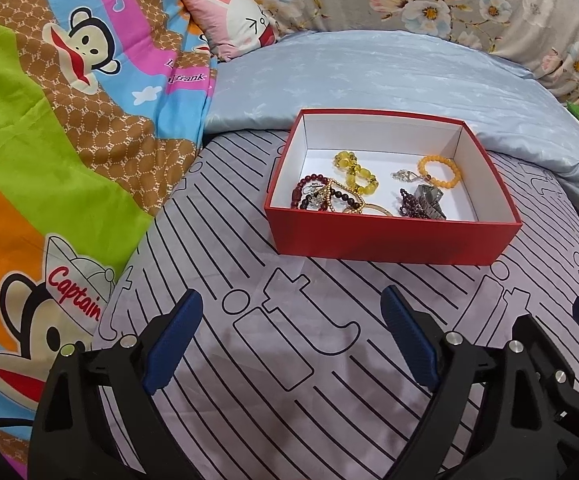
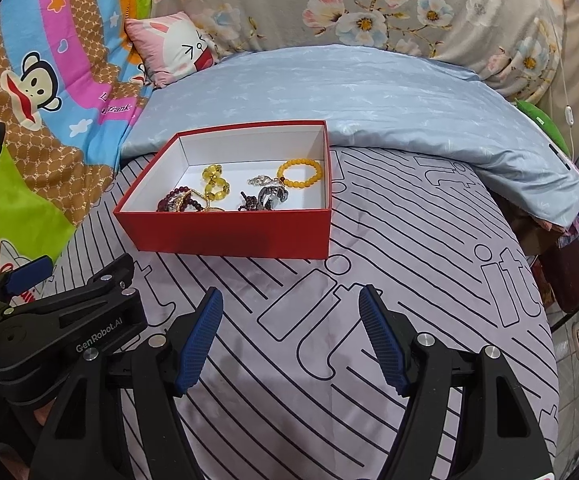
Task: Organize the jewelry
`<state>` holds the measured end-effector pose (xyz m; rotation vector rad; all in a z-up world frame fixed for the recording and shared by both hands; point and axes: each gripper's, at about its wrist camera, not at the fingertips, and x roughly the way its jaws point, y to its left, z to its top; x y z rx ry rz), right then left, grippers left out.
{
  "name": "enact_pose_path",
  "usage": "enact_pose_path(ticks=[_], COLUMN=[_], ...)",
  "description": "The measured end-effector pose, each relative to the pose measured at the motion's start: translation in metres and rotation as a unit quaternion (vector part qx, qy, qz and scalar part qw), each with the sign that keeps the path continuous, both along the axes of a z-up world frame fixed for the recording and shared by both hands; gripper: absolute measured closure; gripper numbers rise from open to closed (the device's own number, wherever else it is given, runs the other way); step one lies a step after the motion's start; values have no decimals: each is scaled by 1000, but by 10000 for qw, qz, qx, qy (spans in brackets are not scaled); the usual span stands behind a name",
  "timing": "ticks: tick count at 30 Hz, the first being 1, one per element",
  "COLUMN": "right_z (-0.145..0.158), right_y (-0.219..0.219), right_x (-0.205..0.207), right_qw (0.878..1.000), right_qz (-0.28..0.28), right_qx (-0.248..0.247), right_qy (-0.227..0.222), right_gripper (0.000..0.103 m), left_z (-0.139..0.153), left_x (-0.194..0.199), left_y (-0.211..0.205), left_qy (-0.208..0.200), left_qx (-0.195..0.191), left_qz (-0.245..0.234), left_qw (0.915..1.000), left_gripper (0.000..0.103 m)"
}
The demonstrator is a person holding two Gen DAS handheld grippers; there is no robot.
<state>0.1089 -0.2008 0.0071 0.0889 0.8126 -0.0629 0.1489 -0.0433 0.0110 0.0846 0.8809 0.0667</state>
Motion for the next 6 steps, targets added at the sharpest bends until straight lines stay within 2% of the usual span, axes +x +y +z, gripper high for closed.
enact_pose_path(ticks=[6], right_z=[0], right_y=[0], right_x=[0], right_qw=[10000], right_qz=[-51], right_qx=[-47], right_qy=[3], right_gripper=[33], left_z=[-1], left_x=[0], left_y=[-1], left_qy=[-36], left_qx=[-48], left_qz=[-44], left_qw=[10000], left_gripper=[17])
